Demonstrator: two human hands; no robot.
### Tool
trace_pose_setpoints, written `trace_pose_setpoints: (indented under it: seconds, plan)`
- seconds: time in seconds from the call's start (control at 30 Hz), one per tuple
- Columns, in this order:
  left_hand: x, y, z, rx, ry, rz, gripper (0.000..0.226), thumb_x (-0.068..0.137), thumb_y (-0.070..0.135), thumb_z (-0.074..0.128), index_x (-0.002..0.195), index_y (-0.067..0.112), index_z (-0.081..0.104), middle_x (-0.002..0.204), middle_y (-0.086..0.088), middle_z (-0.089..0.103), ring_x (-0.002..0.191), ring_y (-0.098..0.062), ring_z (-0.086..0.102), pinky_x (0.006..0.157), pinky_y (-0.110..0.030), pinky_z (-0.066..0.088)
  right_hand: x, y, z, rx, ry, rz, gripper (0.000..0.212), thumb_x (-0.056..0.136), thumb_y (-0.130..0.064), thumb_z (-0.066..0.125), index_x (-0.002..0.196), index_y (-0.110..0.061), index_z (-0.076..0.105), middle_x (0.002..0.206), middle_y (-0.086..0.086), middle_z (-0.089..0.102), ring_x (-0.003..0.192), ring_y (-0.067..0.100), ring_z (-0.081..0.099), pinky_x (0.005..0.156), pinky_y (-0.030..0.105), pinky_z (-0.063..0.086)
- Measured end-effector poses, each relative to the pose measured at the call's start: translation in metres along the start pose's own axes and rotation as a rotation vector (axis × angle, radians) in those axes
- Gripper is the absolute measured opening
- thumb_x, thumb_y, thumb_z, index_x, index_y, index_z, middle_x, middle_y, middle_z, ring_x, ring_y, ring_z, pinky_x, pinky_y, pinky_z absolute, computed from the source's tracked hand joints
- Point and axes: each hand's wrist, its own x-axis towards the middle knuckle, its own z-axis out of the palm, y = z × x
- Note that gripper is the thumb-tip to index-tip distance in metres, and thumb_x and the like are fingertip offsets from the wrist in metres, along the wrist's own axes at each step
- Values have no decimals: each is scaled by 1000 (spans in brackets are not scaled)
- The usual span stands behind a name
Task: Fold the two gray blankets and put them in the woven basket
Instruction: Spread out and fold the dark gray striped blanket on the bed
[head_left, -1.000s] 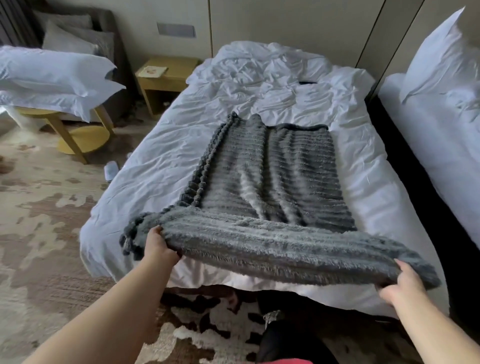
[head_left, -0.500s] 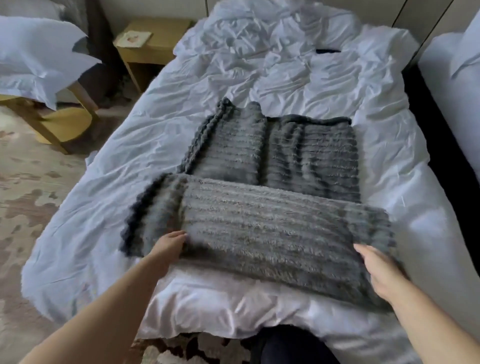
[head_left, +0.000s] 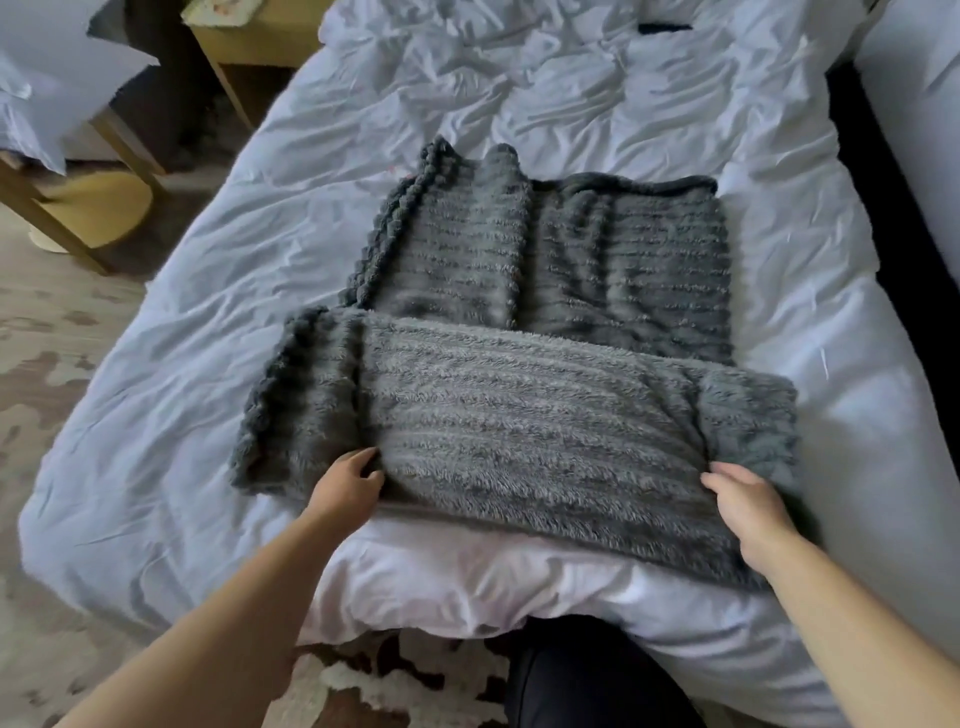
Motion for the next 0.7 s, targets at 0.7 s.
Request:
trace_pose_setpoints:
  seconds: [0.7]
  plan:
    - [9,-18,-26,-1492,-52,-601,49,85,64,50,105,20,55,85,-5,51,73,-20,50,73,-34,42,-24,37,-7,1104,-105,481,64,84,-63,54,133,-21,53,137,11,54,112,31,54,101,50,38]
